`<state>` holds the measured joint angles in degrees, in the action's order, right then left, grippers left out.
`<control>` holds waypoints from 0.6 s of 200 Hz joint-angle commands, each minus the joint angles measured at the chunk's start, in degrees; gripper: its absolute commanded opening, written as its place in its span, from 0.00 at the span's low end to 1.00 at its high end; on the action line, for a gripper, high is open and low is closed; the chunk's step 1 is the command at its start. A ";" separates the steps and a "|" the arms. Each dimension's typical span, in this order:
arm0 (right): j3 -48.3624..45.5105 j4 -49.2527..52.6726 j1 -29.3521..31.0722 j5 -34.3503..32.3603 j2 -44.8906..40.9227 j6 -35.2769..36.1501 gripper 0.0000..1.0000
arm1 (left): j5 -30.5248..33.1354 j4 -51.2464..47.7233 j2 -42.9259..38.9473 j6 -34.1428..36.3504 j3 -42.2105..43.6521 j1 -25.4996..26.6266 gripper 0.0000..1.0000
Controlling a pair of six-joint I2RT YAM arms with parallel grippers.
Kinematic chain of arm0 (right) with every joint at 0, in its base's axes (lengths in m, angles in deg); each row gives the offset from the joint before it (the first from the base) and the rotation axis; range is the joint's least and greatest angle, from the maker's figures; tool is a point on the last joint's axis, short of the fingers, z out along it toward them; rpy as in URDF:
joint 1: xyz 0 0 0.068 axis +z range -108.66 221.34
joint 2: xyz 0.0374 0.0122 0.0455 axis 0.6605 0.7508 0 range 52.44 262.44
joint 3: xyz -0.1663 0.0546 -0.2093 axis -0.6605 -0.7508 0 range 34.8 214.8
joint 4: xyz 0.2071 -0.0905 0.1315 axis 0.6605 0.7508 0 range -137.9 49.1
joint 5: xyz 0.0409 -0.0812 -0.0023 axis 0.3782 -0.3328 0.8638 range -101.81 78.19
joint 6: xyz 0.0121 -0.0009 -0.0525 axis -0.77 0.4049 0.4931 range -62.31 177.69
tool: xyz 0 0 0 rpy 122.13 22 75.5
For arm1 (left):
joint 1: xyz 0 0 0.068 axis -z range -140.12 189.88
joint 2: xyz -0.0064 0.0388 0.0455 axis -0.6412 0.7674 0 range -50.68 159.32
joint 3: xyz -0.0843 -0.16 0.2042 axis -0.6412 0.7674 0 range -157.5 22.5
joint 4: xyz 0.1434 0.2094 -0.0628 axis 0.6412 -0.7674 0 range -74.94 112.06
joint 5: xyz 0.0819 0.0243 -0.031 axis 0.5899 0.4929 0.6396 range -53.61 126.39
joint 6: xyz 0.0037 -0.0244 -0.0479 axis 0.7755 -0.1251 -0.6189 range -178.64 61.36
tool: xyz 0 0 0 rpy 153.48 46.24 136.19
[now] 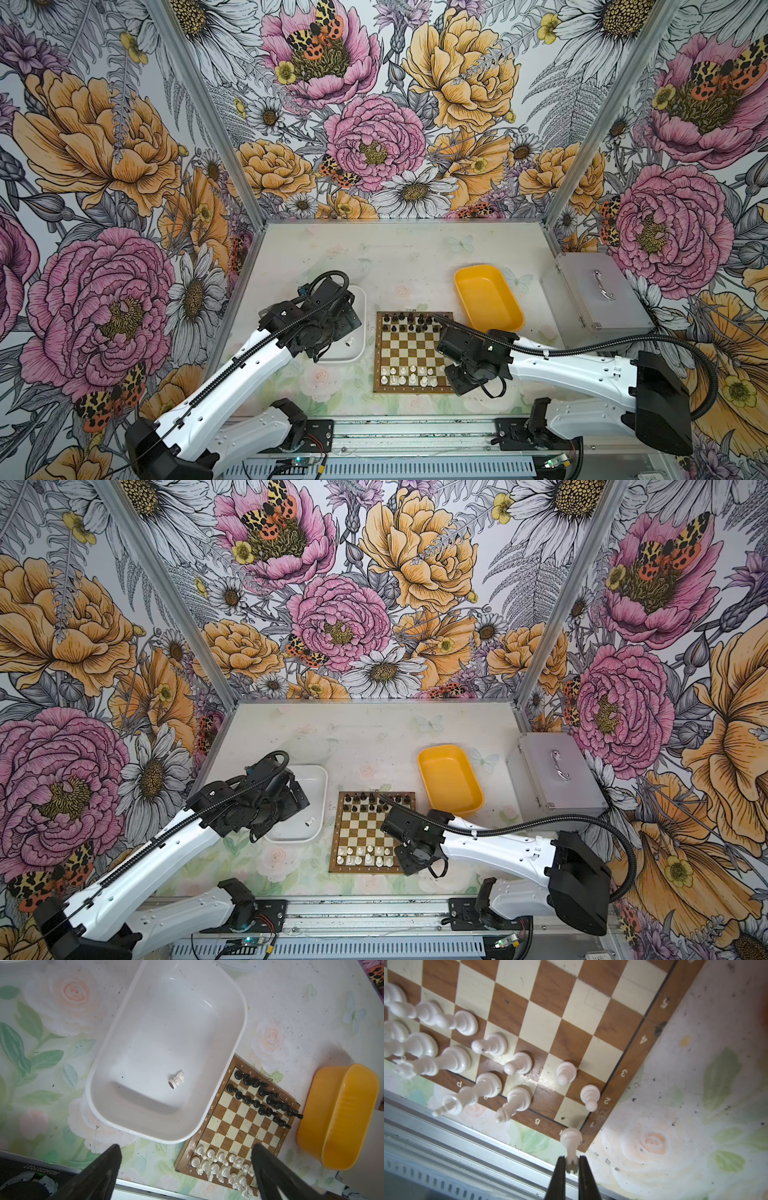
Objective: Set up the chess pieces on the board
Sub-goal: 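Carry the white pawn with the right gripper to the board's nearest row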
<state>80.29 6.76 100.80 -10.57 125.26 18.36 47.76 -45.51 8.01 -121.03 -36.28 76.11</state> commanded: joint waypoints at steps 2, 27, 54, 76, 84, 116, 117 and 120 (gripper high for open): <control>2.48 -1.47 0.48 -1.58 1.32 1.30 0.06 | -0.47 -0.49 -1.19 1.39 0.73 -0.88 0.99; 2.91 -1.74 0.49 -1.60 2.50 1.80 0.06 | -0.96 -0.66 -1.49 2.00 0.69 -1.40 0.99; 3.28 -1.57 0.52 -2.02 3.22 2.07 0.06 | -1.27 -0.74 -2.17 2.36 0.91 -2.43 0.99; 3.32 -1.66 0.48 -1.68 4.12 2.24 0.07 | -1.45 -0.76 -2.46 2.62 0.95 -2.91 0.99; 3.59 -1.66 0.48 -1.76 4.30 2.53 0.07 | -1.61 -0.77 -2.62 2.78 0.93 -3.05 0.99; 3.90 -1.58 0.48 -2.01 5.22 2.69 0.07 | -2.01 -0.82 -3.04 3.23 0.87 -3.88 0.99; 3.90 -1.62 0.48 -1.98 5.27 2.73 0.07 | -1.99 -0.81 -3.05 3.19 0.86 -3.97 0.99; 3.90 -1.72 0.48 -2.02 5.36 2.74 0.07 | -2.00 -0.82 -3.09 3.28 0.89 -4.17 0.99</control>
<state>82.41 5.73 100.80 -11.21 130.07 20.28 46.82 -45.73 6.24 -119.04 -35.87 72.96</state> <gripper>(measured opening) 0.101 0.987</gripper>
